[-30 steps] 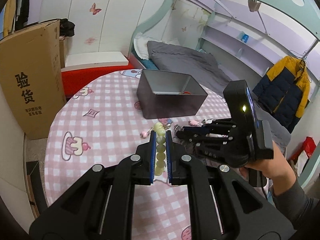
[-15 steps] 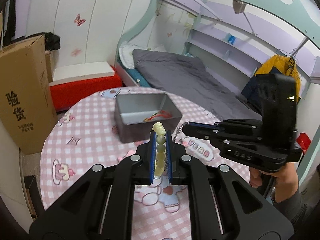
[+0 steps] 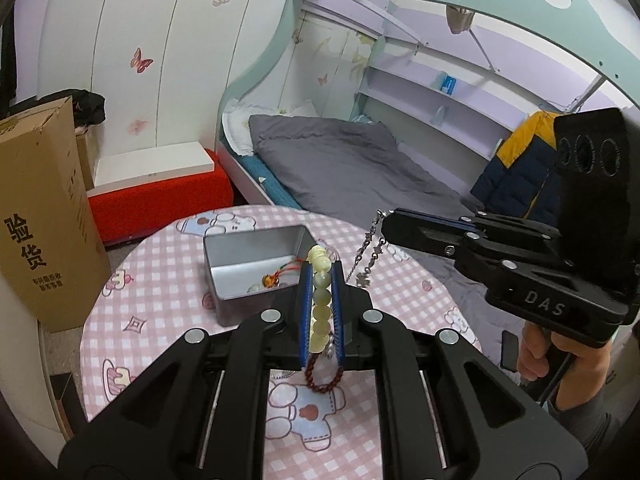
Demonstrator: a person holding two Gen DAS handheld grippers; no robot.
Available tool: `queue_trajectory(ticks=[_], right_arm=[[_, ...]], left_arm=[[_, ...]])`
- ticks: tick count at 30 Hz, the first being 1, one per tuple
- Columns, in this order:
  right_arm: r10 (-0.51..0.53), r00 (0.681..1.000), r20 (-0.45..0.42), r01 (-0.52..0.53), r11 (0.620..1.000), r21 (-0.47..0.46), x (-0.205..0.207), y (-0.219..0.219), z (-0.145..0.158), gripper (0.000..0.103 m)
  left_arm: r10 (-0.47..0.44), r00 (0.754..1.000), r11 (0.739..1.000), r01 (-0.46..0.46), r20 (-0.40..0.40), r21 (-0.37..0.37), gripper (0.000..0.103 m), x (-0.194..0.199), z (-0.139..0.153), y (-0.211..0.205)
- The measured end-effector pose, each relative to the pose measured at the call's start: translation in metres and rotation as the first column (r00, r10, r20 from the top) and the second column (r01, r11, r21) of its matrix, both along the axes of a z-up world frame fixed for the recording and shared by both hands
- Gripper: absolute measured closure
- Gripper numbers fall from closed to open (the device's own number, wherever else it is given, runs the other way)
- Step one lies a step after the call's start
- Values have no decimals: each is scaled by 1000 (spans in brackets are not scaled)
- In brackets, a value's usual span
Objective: Organize jewelry
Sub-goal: 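Carry both items to the box and open the left tool to drop the bead bracelet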
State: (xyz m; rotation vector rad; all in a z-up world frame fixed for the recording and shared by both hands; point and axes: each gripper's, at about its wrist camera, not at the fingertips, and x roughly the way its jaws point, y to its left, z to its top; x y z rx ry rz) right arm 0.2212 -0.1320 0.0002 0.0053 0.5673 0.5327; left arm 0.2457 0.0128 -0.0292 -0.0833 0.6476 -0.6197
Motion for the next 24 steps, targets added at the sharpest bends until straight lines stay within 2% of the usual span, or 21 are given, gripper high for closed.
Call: queue_trajectory(ticks=[9, 17, 24], right_arm=[[2, 996, 90, 0, 1000, -20, -1, 5, 39, 101], [-16, 989, 149, 22, 999, -41, 20, 3, 73, 101], [-27, 982, 187, 37, 998, -52, 41, 4, 90, 101]], left_arm=[[-8, 1000, 1000, 8, 19, -10, 94, 13, 25, -6], [-10, 1000, 1000, 11, 29, -15, 94, 36, 49, -10], [3, 1000, 1000, -4, 16, 5, 94, 65, 48, -17]])
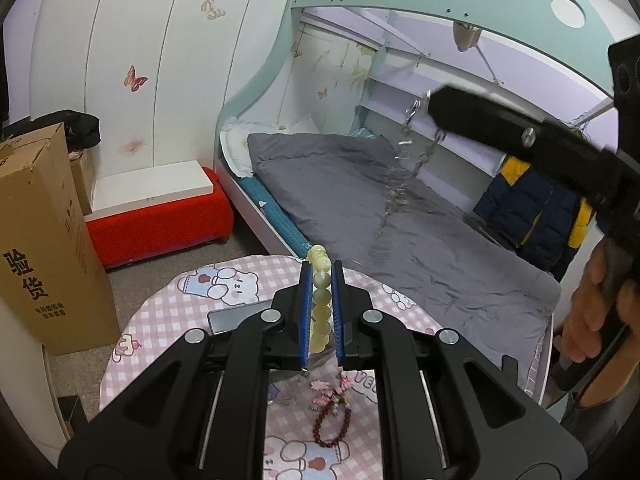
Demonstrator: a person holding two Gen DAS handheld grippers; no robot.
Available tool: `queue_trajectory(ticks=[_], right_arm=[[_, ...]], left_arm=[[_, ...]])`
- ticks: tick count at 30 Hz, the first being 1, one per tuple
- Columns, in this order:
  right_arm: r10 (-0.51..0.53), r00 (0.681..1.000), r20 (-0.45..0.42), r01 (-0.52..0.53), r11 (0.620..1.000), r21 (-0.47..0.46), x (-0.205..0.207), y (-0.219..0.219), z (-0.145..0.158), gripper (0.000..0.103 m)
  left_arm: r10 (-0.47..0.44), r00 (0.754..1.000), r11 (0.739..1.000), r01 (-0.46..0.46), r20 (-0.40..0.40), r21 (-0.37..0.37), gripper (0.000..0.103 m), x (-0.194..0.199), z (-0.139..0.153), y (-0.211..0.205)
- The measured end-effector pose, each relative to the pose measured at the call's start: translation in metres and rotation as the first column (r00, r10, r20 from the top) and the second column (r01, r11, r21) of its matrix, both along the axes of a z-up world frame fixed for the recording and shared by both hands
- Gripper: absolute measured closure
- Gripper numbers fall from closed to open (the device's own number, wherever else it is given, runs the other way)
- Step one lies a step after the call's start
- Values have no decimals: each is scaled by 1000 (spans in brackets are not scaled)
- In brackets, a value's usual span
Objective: Organize jewelry
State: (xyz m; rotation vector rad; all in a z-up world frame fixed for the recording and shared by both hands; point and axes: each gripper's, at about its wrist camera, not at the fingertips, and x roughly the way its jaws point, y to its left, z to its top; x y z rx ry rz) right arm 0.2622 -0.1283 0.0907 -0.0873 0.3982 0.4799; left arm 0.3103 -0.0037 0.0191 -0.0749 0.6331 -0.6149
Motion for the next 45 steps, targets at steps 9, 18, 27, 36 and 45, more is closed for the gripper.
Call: queue_trajectory(ticks=[9, 18, 27, 36, 45], right_arm=[[3, 997, -72, -4, 1000, -10, 36, 0, -40, 101], [-38, 986, -164, 33, 999, -29, 68, -9, -85, 101], [-51, 959, -280, 36, 998, -58, 80, -17, -135, 101], [-56, 931, -362, 37, 997, -61, 81, -19, -166, 101], [-59, 913, -404, 41, 998, -53, 80, -23, -178, 100]], left_arm=[[15, 997, 999, -12, -77, 34, 94, 39, -41, -10], [46, 979, 995, -28, -197, 92, 93, 72, -102, -15], [74, 958, 990, -36, -278, 138, 93, 81, -137, -17], [77, 957, 985, -29, -278, 170, 37, 72, -143, -18], [91, 985, 976, -60, -143, 208, 38, 21, -131, -10]])
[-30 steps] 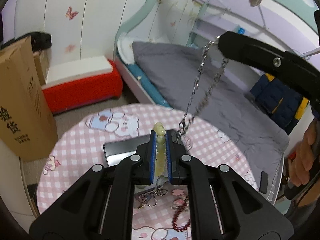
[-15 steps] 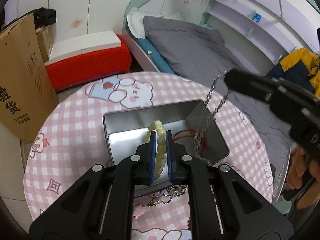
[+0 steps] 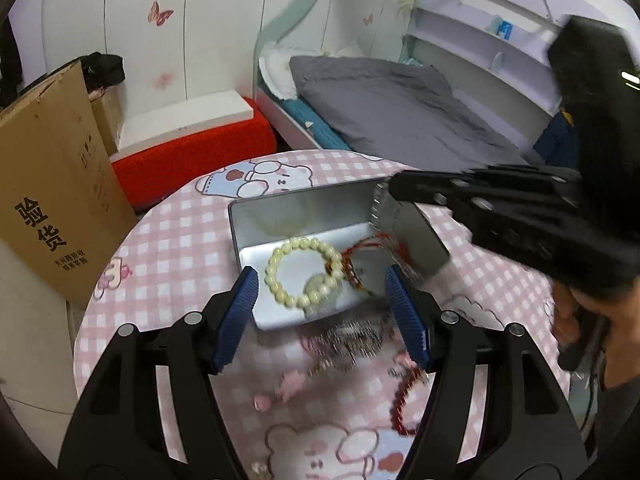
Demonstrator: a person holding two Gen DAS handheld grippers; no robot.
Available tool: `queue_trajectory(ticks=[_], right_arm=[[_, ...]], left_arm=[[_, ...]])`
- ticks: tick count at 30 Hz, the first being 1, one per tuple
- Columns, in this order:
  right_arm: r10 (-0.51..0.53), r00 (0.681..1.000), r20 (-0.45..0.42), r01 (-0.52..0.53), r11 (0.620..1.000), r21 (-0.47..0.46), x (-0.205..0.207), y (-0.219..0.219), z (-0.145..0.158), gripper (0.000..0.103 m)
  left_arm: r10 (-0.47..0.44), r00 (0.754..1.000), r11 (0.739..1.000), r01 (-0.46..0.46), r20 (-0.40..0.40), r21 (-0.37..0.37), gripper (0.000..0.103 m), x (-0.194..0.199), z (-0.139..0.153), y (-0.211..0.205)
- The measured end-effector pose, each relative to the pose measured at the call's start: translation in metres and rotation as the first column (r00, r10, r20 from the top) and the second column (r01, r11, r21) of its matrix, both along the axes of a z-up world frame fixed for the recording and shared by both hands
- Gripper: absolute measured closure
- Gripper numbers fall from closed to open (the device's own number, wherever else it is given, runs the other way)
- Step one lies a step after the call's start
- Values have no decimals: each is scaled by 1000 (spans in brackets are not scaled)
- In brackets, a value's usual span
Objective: Organize jewelry
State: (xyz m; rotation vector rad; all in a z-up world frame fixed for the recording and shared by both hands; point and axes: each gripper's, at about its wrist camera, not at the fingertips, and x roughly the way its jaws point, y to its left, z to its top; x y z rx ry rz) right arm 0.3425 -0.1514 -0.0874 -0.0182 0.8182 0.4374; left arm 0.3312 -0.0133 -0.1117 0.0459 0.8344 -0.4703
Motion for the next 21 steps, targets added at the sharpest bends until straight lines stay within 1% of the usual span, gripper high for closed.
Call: queue_trajectory(ticks=[2, 4, 8, 10, 12, 14, 16, 18, 21], right_arm=[[-1, 1000, -2, 1, 1000, 5, -1, -1, 0, 100], [-2, 1000, 1, 2, 1000, 7, -3, -2, 2, 100], [-1, 1000, 4, 1, 1000, 14, -8, -3, 5, 100], [7, 1000, 6, -7, 1000, 11, -11, -2, 5, 100], [12, 1000, 7, -12, 1000, 13, -13, -2, 4, 100], [13, 1000, 7, -13, 1000, 18, -13, -3, 4, 100], [13, 1000, 8, -14, 1000, 21, -12, -4, 4, 100], [14, 1000, 8, -15, 1000, 23, -13, -3, 5, 100], [17, 1000, 8, -18, 1000, 24, -13, -3, 6, 100]], left_arm=[[-12, 1000, 1000, 12, 13, 0, 38, -11, -2, 1], [-34, 999, 999, 34, 10, 9, 38, -22, -9, -2], [-62, 998, 998, 63, -22, 31, 38, -25, -28, -18], [-62, 997, 997, 64, -40, 53, 44, -23, -38, -26], [-55, 997, 996, 59, -57, 69, 55, -20, -45, -30], [-47, 995, 996, 54, -88, 73, 60, -12, -53, -33], [-31, 994, 993, 42, -103, 110, 67, -8, -63, -37], [-23, 993, 992, 36, -112, 118, 77, -7, -67, -38], [-19, 993, 994, 31, -114, 108, 81, -5, -67, -35]])
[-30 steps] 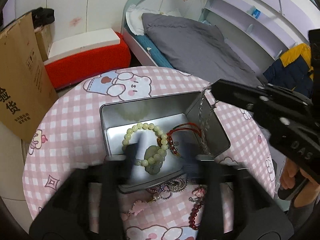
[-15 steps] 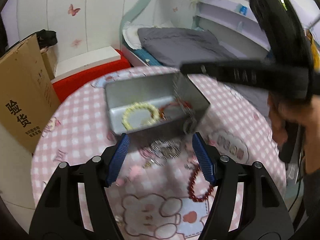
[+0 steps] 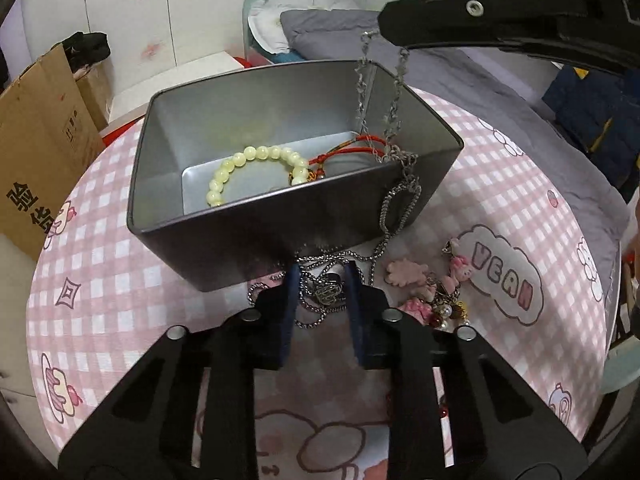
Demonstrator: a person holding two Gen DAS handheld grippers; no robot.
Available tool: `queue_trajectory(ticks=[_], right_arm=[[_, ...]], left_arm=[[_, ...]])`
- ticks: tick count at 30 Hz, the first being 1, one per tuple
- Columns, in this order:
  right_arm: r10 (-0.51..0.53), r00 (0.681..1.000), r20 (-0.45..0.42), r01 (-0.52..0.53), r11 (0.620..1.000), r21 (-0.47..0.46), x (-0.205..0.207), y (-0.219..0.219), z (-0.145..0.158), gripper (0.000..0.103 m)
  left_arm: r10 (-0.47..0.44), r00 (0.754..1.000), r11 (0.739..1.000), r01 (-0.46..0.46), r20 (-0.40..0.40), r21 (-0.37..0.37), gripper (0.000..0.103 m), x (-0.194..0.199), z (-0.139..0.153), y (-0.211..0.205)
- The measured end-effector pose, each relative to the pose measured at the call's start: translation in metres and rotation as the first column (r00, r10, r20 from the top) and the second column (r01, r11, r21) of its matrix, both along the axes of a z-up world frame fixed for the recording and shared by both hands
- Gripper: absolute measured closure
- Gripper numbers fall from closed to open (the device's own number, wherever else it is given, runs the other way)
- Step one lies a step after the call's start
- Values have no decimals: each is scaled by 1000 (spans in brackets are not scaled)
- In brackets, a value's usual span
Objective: Organize jewelry
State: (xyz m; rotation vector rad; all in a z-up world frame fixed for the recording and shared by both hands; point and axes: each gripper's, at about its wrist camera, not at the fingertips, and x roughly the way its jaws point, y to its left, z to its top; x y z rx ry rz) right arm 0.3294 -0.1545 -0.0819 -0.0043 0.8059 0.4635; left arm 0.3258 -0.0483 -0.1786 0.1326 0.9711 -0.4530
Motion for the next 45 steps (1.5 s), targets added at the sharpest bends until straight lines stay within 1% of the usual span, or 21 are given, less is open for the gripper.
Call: queue_trajectory(ticks=[2, 4, 5, 9, 13, 16, 19, 21, 26, 29, 30, 31, 33, 34, 37, 38, 41, 42, 43, 44, 45], right_arm=[[1, 1000, 1, -1, 1000, 0, -1, 1, 1, 100], [2, 1000, 3, -2, 1000, 3, -1, 1, 2, 100], [2, 1000, 4, -2, 1000, 5, -2, 0, 3, 100], [3, 1000, 12, -3, 1000, 10, -4, -1, 7, 100], [-2, 1000, 19, 1, 1000, 16, -6, -1, 11, 100], [-8, 1000, 23, 7, 1000, 24, -6, -1, 12, 100], [-13, 999, 32, 13, 1000, 28, -5, -2, 15, 100], [-12, 999, 36, 11, 999, 31, -4, -1, 18, 100], [-18, 998, 59, 15, 999, 39, -2, 2, 24, 100], [-25, 997, 73, 21, 999, 49, -1, 1, 28, 100], [-25, 997, 76, 21, 998, 54, -1, 1, 30, 100], [-24, 997, 78, 19, 998, 57, 0, 1, 31, 100], [-17, 997, 71, 13, 998, 57, 1, 2, 31, 100], [-18, 997, 68, 14, 998, 55, 1, 3, 30, 100], [-15, 999, 36, 13, 998, 58, 4, 4, 20, 100], [-14, 1000, 27, 13, 999, 53, 4, 5, 17, 100], [-18, 1000, 2, 18, 999, 42, 6, 6, 8, 97], [-18, 1000, -7, 19, 999, 46, 7, 5, 6, 97], [-21, 1000, -13, 21, 999, 49, 7, 5, 5, 97], [-23, 1000, -16, 24, 998, 49, 6, 4, 5, 92], [-33, 999, -14, 34, 998, 50, 5, 1, 5, 91]], left_arm=[[-3, 1000, 1000, 3, 2, -7, 83, -1, 3, 2], [-5, 1000, 999, 5, 7, -34, 83, -4, 11, 7], [-8, 1000, 998, 9, 19, -62, 83, -8, 19, 12], [-14, 996, 991, 26, 92, -130, 83, -23, 59, 22], [12, 987, 982, 18, 161, -185, 83, -23, 98, 31], [41, 982, 979, -2, 186, -205, 83, -11, 117, 35], [51, 976, 972, -1, 211, -233, 83, -4, 134, 37], [64, 971, 971, -7, 232, -238, 83, -1, 142, 36], [86, 950, 966, -6, 301, -258, 83, 6, 170, 35], [95, 937, 967, -7, 335, -256, 83, 7, 184, 31], [98, 934, 967, -8, 343, -255, 83, 8, 186, 30], [91, 937, 968, -4, 338, -251, 83, 9, 185, 28], [76, 949, 971, -1, 306, -237, 83, 13, 174, 25], [71, 959, 976, -10, 276, -218, 83, 18, 162, 23], [72, 977, 981, -33, 202, -191, 82, 30, 134, 20], [67, 984, 984, -38, 164, -175, 81, 34, 122, 18], [70, 994, 988, -57, 88, -145, 81, 44, 97, 16], [73, 995, 989, -62, 74, -136, 77, 46, 92, 15], [74, 995, 990, -66, 63, -126, 71, 47, 87, 16], [82, 995, 990, -74, 61, -120, 53, 47, 85, 18], [104, 992, 989, -95, 69, -114, 45, 47, 84, 21]])
